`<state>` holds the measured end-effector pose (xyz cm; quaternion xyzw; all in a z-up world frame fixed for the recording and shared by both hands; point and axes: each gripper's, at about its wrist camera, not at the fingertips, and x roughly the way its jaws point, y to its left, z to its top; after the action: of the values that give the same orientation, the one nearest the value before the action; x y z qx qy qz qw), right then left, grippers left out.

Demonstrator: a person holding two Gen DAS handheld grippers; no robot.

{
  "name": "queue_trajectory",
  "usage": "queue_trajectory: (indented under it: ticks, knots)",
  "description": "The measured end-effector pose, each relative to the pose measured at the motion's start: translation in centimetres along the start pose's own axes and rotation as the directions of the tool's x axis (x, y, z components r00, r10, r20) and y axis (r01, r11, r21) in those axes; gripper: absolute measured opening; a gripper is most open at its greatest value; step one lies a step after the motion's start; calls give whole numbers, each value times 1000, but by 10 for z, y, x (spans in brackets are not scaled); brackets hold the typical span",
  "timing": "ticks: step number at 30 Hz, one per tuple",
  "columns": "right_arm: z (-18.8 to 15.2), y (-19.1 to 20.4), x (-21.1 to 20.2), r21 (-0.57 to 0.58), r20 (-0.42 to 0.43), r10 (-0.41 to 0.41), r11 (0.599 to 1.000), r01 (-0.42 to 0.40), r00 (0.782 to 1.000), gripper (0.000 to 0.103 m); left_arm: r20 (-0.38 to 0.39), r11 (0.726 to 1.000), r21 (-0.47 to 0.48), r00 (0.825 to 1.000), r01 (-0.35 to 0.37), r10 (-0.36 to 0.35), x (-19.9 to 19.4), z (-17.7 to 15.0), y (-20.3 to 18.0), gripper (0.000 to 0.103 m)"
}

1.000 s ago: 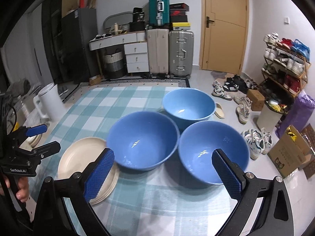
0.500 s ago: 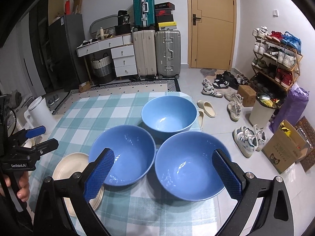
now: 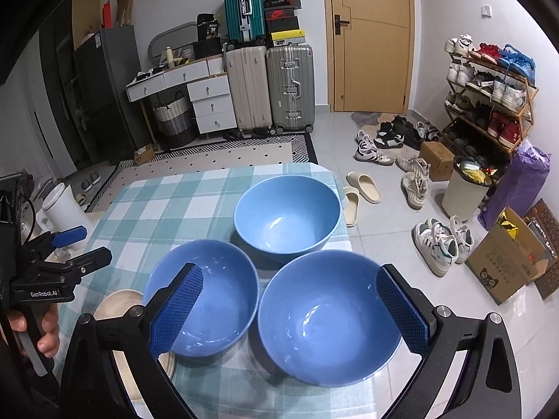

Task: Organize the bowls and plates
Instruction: 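Move both tools away from the plates toward the light-blue bowls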

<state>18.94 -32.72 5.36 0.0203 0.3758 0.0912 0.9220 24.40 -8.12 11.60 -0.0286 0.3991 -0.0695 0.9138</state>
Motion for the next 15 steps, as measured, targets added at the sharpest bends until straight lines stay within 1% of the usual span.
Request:
queue_trajectory:
  ticks: [6, 15]
  knots:
    - [13, -11, 17, 24, -17, -7, 1000, 8, 1000, 101, -23, 1000, 8, 1000, 8, -7, 21, 16, -1, 102]
    - [25, -29, 41, 48, -43, -11, 999, 13, 999, 101, -65, 999, 38, 998, 12, -9, 59, 38, -12, 102]
